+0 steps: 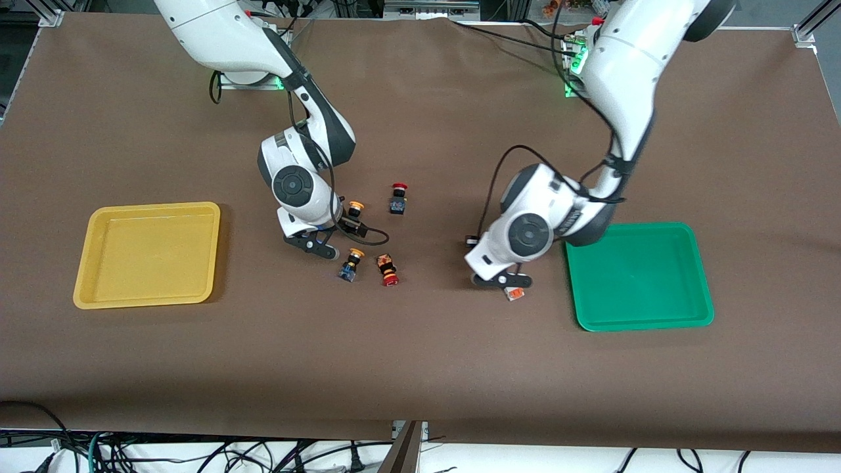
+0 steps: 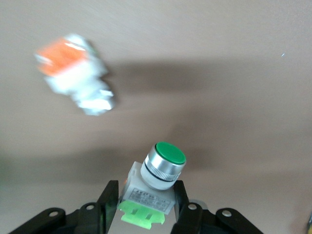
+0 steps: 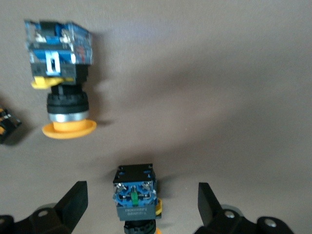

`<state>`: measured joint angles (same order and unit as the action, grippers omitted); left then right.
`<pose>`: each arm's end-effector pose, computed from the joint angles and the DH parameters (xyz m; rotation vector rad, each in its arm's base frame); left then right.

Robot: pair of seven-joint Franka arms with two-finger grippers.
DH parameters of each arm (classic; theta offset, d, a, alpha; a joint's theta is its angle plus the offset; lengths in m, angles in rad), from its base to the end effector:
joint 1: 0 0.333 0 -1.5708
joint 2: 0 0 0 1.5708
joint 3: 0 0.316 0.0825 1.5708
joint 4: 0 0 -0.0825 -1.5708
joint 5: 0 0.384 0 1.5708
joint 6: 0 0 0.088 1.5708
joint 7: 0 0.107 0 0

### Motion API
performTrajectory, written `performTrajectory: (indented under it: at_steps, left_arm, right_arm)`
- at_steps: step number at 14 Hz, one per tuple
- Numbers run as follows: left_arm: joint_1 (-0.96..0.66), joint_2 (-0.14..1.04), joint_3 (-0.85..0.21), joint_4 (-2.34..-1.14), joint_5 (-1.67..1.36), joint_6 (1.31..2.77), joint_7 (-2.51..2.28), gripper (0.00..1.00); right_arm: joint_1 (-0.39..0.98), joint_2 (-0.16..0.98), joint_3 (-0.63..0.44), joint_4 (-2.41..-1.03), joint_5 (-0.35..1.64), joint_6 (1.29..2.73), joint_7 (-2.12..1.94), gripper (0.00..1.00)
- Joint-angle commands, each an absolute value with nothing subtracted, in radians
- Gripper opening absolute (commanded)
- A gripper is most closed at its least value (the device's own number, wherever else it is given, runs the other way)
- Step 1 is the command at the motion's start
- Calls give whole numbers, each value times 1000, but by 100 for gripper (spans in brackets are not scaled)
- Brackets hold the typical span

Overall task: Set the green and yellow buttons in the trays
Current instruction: 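Place the green button in the green tray while the right gripper carries blue button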

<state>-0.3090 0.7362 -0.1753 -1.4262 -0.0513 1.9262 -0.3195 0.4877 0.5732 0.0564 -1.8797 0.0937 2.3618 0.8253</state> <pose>0.6271 -0.3099 0.2479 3.0424 -0.1677 -0.4196 0.5362 0.3241 0.1957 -3.0699 0.5562 0.2027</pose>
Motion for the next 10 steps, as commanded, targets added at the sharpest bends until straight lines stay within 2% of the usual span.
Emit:
performTrajectory:
  at_steps: [1,2,3,4,6,7,8,9,10]
  left_arm:
    - [-192,677,-179,-1436,-48,1844,-64,0]
    - [-154,676,-176,-1436,-46,1830,-17,0]
    - [-118,678,-176,-1436,-28,1815,23,0]
    - [-79,684,-176,-1437,27,1810,78,0]
    - [-23,722,-176,-1437,99,1818,161,0]
    - [-2,729,-176,-1436,95,1816,176,20]
    - [-3,729,-176,-1436,91,1816,166,65]
    - [-3,724,-178,-1434,83,1815,164,97]
    - [1,715,-190,-1430,80,1809,169,100]
  right_arm:
    - [491,555,78,-1934,106,2404,836,89]
    - [497,555,78,-1934,106,2402,836,74]
    - [499,554,80,-1933,106,2399,835,50]
    - [499,554,81,-1933,106,2399,833,31]
    - [497,555,81,-1933,106,2398,824,0]
    - [499,554,80,-1930,106,2396,821,0]
    - [494,546,77,-1924,106,2392,810,0]
    - [488,531,66,-1913,104,2370,778,0]
    - [476,502,25,-1896,104,2302,711,0]
